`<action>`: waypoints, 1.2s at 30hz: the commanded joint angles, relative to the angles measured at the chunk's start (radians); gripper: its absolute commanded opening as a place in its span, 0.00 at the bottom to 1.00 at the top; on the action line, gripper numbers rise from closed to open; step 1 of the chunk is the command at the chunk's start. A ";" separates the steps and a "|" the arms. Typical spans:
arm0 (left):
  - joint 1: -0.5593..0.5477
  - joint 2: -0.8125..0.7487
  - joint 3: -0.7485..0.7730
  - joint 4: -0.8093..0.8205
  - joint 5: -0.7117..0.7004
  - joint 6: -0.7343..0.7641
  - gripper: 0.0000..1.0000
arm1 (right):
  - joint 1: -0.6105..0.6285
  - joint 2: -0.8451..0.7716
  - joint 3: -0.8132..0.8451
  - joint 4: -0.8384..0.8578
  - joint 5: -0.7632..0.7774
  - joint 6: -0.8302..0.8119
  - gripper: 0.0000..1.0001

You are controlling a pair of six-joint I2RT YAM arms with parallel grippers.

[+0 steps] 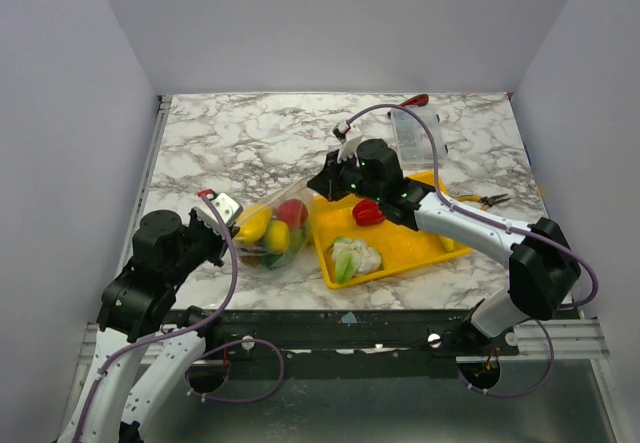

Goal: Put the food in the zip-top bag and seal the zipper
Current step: Zip the zipper food storage bag at the center of the board, then place the zipper food storage bag at the center of the board.

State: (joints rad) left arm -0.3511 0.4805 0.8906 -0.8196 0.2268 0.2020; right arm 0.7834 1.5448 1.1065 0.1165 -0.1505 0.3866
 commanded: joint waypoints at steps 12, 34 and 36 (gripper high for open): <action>0.000 -0.047 0.036 -0.120 -0.267 0.032 0.00 | -0.081 0.100 0.050 0.077 0.023 -0.008 0.00; 0.000 -0.030 0.181 0.126 -0.068 -0.308 0.99 | -0.068 0.453 0.457 -0.205 0.147 0.093 0.04; 0.000 -0.035 0.186 0.126 -0.064 -0.323 0.99 | -0.069 0.473 0.496 -0.261 0.146 0.068 0.19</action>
State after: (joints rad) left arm -0.3546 0.4450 1.0462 -0.7300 0.0845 -0.0555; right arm 0.7197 1.9743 1.5204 -0.0200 -0.0555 0.4904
